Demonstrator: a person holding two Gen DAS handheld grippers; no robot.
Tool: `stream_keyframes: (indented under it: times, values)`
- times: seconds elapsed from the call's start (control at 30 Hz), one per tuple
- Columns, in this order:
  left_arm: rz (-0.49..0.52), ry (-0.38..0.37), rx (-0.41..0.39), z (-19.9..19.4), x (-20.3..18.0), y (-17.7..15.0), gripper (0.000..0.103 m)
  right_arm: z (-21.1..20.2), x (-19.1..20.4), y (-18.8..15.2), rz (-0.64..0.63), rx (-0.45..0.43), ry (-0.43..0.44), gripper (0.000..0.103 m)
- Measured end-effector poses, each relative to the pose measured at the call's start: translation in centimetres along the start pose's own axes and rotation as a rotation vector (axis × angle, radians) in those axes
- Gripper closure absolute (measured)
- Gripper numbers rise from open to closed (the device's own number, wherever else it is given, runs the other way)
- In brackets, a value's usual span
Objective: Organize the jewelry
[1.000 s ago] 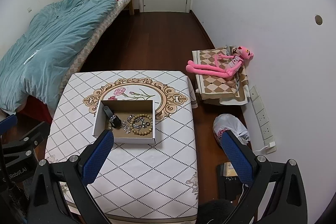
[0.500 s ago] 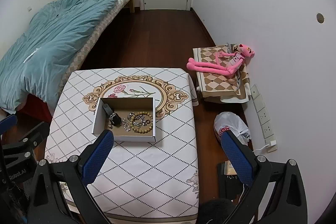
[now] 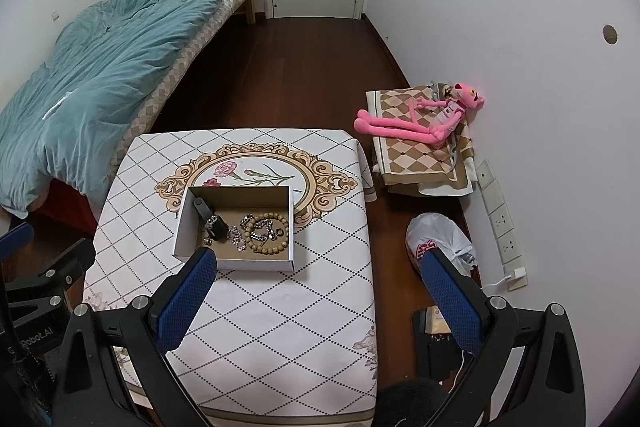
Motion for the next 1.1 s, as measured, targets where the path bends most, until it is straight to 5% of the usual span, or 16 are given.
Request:
stream_keyframes:
  times: [1.1]
  values:
    - [-0.008,0.003,-0.013,-0.54,0.3,0.26,0.001,-0.22,0.61,0.4,0.002,0.001,0.012,0.0]
Point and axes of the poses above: each gripper's, at about its wrist camera, not at the fingertips, and z roughly the way its jaws point, x to its left, y to its top, the point moved 6 cm from there along z, roughly the way its jaws point, and after that the axes turned 7 degrees about y, right-handed, at the moved point
